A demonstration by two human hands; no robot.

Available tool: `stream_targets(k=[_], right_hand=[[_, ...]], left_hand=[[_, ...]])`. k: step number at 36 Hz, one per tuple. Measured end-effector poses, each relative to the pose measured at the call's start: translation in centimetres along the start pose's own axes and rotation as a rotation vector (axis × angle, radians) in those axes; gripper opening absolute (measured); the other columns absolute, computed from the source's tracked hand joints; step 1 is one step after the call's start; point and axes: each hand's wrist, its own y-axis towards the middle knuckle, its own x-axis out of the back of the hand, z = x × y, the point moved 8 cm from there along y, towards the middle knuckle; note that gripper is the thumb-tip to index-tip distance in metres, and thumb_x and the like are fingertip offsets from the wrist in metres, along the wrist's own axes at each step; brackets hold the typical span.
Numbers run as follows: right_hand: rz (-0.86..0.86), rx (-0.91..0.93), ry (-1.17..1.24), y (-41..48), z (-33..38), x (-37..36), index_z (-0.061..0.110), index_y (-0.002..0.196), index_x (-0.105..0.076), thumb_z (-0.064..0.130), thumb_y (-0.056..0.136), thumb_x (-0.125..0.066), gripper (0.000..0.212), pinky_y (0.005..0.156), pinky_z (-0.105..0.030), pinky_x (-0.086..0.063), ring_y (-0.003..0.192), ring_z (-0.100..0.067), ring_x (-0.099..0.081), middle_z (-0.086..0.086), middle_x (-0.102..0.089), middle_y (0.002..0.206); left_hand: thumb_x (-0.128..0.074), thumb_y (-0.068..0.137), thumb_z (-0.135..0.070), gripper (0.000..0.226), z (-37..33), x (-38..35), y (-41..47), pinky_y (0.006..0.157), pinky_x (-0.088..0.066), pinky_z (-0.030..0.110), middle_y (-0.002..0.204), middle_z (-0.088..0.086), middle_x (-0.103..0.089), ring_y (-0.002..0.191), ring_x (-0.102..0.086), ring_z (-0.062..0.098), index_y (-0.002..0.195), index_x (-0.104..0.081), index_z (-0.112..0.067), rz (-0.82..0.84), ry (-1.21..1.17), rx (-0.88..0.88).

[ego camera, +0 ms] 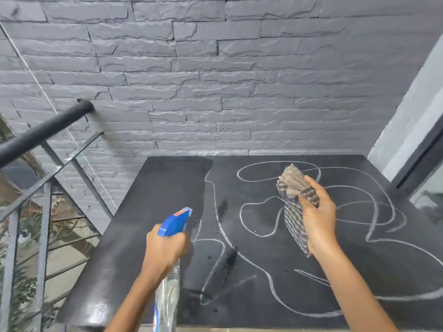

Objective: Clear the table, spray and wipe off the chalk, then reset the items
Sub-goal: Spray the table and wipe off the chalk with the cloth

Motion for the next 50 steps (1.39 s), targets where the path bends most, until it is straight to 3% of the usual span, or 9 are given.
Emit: stream_targets(k=[10,13,27,32,37,41,45,48,50], right_hand=[[-0.059,-0.004,-0.047,2.5,-0.5,-3.8,0.038,0.113,-0.058,-0.006,0.089,-0.048,0.051,0.097,-0.028,-0.044,0.108,-0.009,-0.058,0.007,-0.063,0.116],[-0.06,-0.014,-0.069,3.2,-1.0,-4.5,0.033,0.118,-0.059,-0.005,0.089,-0.048,0.049,0.098,-0.029,-0.044,0.109,-0.01,-0.058,0.006,-0.062,0.118],[-0.037,-0.041,-0.075,7.0,-4.4,-8.1,0.043,0.105,-0.057,-0.003,0.09,-0.051,0.048,0.083,-0.013,-0.041,0.096,0.007,-0.057,0.026,-0.06,0.103],[0.066,-0.068,-0.131,8.8,-8.5,-12.1,0.031,0.12,-0.056,-0.004,0.09,-0.05,0.046,0.087,-0.015,-0.039,0.103,-0.005,-0.057,0.013,-0.061,0.112],[0.214,-0.101,-0.288,10.1,-13.5,-17.7,0.036,0.13,-0.048,-0.003,0.092,-0.048,0.054,0.067,-0.001,-0.04,0.088,0.009,-0.058,0.022,-0.059,0.104],[0.392,-0.141,-0.457,10.7,-18.0,-22.7,0.025,0.145,-0.031,-0.005,0.091,-0.043,0.063,0.093,-0.022,-0.041,0.113,-0.019,-0.055,-0.003,-0.056,0.13],[0.723,-0.096,-0.649,9.6,-22.6,-28.4,0.023,0.151,-0.007,0.019,0.099,-0.041,0.062,0.11,-0.041,-0.025,0.121,-0.021,-0.048,0.0,-0.056,0.127],[0.89,0.15,-1.046,8.5,-25.8,-31.1,0.024,0.151,0.002,0.033,0.101,-0.032,0.061,0.109,-0.048,0.023,0.146,-0.017,0.01,0.003,0.003,0.159],[0.859,0.304,-1.17,9.2,-26.0,-32.1,0.025,0.15,0.003,0.04,0.099,-0.031,0.064,0.104,-0.049,0.027,0.143,-0.02,0.019,0.006,0.015,0.157]], left_hand=[[-0.046,0.051,-0.012,0.007,-5.5,-2.0,9.2,0.046,-0.03,0.023,0.043,-0.007,-0.039,0.047,-0.032,0.015,0.045,-0.042,-0.014,0.065,0.01,-0.082],[-0.046,0.05,-0.009,0.012,-5.5,-2.8,11.5,0.054,-0.048,0.033,0.039,-0.008,-0.042,0.048,-0.037,0.018,0.043,-0.05,-0.017,0.067,-0.024,-0.04],[-0.046,0.05,-0.011,0.004,-4.5,-4.5,16.3,0.059,-0.044,0.031,0.045,-0.005,-0.047,0.056,-0.049,0.02,0.05,-0.048,-0.008,0.153,-0.054,-0.035],[-0.045,0.052,-0.012,0.016,-6.9,-3.6,18.4,0.05,-0.038,0.023,0.056,0.004,-0.05,0.056,-0.047,0.014,0.062,-0.054,-0.002,0.08,-0.079,-0.133],[-0.055,0.07,-0.005,0.014,-8.9,-2.7,21.3,0.041,-0.031,0.015,0.059,0.005,-0.045,0.05,-0.035,0.012,0.073,-0.054,0.009,-0.086,-0.105,-0.195],[-0.052,0.071,0.002,0.012,-9.9,-3.1,23.9,0.04,-0.032,0.01,0.055,-0.006,-0.05,0.044,-0.038,0.006,0.069,-0.062,-0.004,-0.161,-0.153,-0.193],[-0.052,0.063,-0.002,0.027,-9.9,-3.7,26.6,0.043,-0.038,0.006,0.064,-0.014,-0.065,0.048,-0.051,0.0,0.08,-0.07,-0.012,-0.197,-0.204,-0.187],[-0.051,0.067,0.011,0.024,-9.5,-4.1,28.8,0.042,-0.035,0.004,0.058,-0.026,-0.064,0.047,-0.045,0.002,0.079,-0.067,-0.003,-0.239,-0.202,-0.189],[-0.051,0.067,0.011,0.026,-9.5,-4.3,29.7,0.042,-0.033,0.005,0.055,-0.026,-0.062,0.045,-0.041,0.003,0.074,-0.067,-0.008,-0.24,-0.21,-0.207]])
